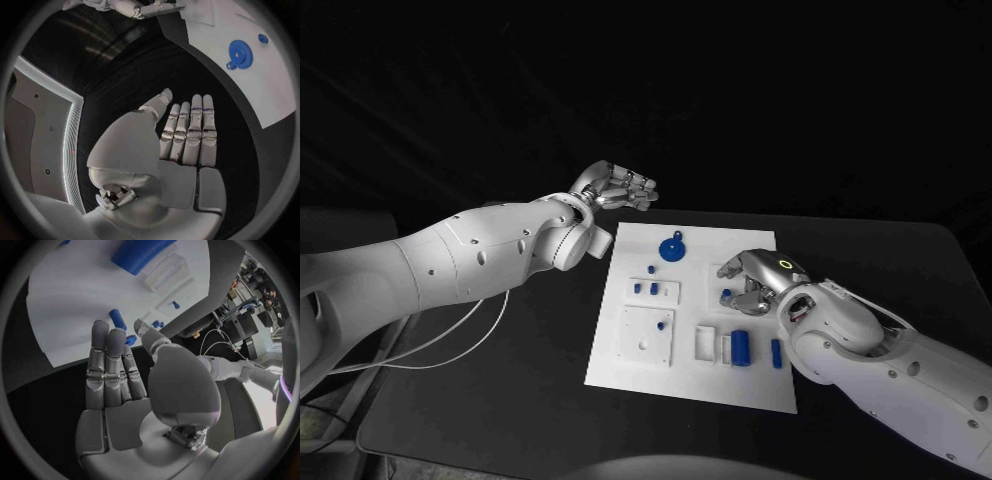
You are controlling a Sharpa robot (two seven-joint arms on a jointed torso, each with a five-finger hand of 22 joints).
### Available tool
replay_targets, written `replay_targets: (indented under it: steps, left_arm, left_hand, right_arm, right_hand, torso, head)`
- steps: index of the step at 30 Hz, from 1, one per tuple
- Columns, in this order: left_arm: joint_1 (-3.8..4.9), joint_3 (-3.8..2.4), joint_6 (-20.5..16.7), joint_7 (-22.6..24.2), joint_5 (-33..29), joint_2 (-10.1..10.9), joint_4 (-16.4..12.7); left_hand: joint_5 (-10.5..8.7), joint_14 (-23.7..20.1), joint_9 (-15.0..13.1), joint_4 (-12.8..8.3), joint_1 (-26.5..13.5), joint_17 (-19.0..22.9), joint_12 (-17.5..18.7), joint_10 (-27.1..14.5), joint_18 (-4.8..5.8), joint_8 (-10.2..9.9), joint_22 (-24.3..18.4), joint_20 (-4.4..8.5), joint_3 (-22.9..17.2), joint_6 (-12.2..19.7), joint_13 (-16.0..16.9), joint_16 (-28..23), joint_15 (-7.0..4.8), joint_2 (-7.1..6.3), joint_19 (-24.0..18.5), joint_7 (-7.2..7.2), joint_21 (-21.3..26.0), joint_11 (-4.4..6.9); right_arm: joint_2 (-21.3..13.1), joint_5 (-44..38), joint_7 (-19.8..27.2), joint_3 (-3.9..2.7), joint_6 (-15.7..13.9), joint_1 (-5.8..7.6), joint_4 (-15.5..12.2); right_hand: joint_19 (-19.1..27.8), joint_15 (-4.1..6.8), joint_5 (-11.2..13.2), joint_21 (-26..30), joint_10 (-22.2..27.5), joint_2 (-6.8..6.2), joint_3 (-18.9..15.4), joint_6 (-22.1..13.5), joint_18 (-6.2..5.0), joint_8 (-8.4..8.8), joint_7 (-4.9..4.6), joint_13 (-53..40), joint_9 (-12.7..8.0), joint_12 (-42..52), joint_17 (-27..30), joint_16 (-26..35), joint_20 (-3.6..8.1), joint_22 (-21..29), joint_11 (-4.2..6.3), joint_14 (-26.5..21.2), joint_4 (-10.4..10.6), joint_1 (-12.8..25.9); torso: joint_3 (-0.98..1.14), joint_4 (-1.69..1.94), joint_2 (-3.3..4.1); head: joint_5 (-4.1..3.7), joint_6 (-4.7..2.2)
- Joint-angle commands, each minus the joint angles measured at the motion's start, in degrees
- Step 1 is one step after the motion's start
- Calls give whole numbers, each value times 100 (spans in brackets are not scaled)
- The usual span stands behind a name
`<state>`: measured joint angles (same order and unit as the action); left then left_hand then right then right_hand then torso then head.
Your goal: Assemble the parts on the task board
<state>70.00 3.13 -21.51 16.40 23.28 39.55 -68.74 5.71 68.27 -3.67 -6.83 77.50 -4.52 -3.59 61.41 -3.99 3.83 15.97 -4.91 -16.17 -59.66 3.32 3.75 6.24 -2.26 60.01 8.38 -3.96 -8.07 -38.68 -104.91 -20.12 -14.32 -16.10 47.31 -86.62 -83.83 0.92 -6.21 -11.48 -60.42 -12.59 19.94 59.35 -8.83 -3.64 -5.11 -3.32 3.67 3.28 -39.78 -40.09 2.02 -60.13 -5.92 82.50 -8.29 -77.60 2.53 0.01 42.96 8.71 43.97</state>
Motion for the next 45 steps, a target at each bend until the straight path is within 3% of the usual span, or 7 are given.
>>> replay_targets:
  steps: [1,5,10,16,29,45]
  left_arm:
    - [8,-4,62,87,-39,-4,-8]
    - [8,-4,64,86,-39,-2,-9]
    - [8,-4,65,84,-39,-3,-6]
    - [8,-4,69,67,-39,-2,-5]
    - [8,-4,70,32,-39,6,-5]
    - [8,-4,66,-16,-39,17,-2]
  left_hand:
    - [-14,11,5,17,15,-2,16,39,17,27,-5,-7,4,0,3,-17,-14,39,36,-9,-31,10]
    - [-14,11,5,17,15,-2,16,39,17,27,-5,-7,4,0,3,-17,-14,39,36,-9,-31,10]
    - [-14,11,5,17,15,-2,16,39,17,27,-5,-7,4,0,3,-17,-14,39,36,-9,-31,10]
    - [-17,7,5,30,8,-1,16,35,18,28,-21,-8,-3,2,3,-17,-11,43,39,-11,-28,9]
    - [-18,-1,5,40,9,0,17,27,17,26,-32,-10,-6,7,3,-18,-9,48,39,-11,-27,7]
    - [-17,-13,5,48,8,1,16,15,17,25,-43,-15,-1,21,3,-18,-4,44,34,-6,-23,3]
  right_arm:
    - [39,-70,-43,6,316,-4,74]
    - [90,-76,-15,18,303,-4,154]
    - [155,-77,38,36,233,-5,216]
    - [200,-103,64,70,266,-5,279]
    - [226,-178,27,110,340,-5,344]
    - [219,-225,-44,134,275,-5,385]
  right_hand:
    - [-208,3,16,-11,-67,45,110,35,-42,8,-24,-4,-5,21,7,2,0,4,23,14,-38,-18]
    - [-205,25,64,-54,-211,92,341,137,-23,8,-56,-1,-4,19,-3,-12,23,-19,52,22,-112,55]
    - [-223,57,170,-158,-494,107,946,495,21,5,-127,1,-2,13,-60,-84,64,-82,103,61,-154,281]
    - [-202,113,323,-261,-926,201,1475,818,61,0,-78,-6,4,17,-109,-171,112,-187,216,51,-126,415]
    - [-167,146,324,-303,-1068,262,1618,930,112,5,-60,-8,4,13,-132,-185,164,-293,256,36,-160,392]
    - [-124,137,320,-307,-943,167,1740,850,76,5,-86,-7,3,14,-138,-167,156,-420,212,10,-214,368]
  torso:
    - [-1,1,0]
    - [-3,2,-1]
    - [-2,0,2]
    - [-3,2,0]
    - [1,-2,-1]
    - [0,-2,0]
  head:
    - [1,1]
    - [8,6]
    - [6,3]
    - [2,16]
    - [4,37]
    - [3,52]
